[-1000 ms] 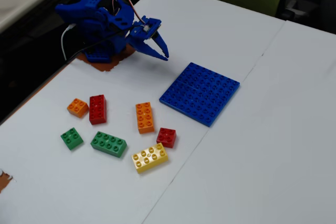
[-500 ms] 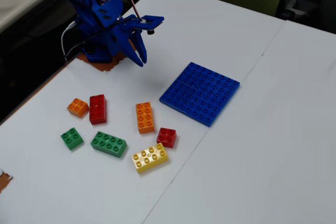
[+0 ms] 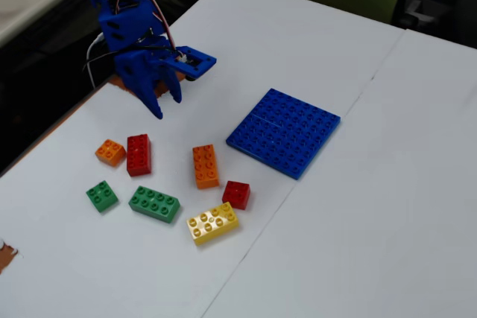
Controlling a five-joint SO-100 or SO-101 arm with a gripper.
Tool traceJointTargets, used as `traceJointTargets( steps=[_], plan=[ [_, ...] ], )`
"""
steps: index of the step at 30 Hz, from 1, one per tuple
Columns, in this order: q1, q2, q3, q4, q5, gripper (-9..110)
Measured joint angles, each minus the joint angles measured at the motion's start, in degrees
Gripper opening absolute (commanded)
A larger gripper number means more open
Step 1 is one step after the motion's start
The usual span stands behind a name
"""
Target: Pick up the 2x4 green block and go up the 8x8 blue block.
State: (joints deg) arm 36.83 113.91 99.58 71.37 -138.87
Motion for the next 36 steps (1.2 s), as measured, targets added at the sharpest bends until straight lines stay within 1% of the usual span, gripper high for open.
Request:
traceJointTargets(
  steps=[2, 6, 12, 15, 19, 26, 31, 36],
  plan=[
    [3.16, -5.54, -2.81, -0.97, -4.22, 26],
    [5.71, -14.06, -5.54, -6.06, -10.81, 27],
    [8.79, -24.35, -9.84, -12.48, -13.18, 27],
    [10.2, -29.53, -14.94, -12.39, -12.48, 27],
    [12.39, -35.68, -21.27, -11.69, -7.82, 27],
    [12.57, -45.0, -29.53, -11.43, 0.0, 28],
    [11.95, -47.46, -29.97, -12.66, 1.23, 29],
    [11.16, -49.39, -29.97, -14.24, -1.93, 29]
  ],
)
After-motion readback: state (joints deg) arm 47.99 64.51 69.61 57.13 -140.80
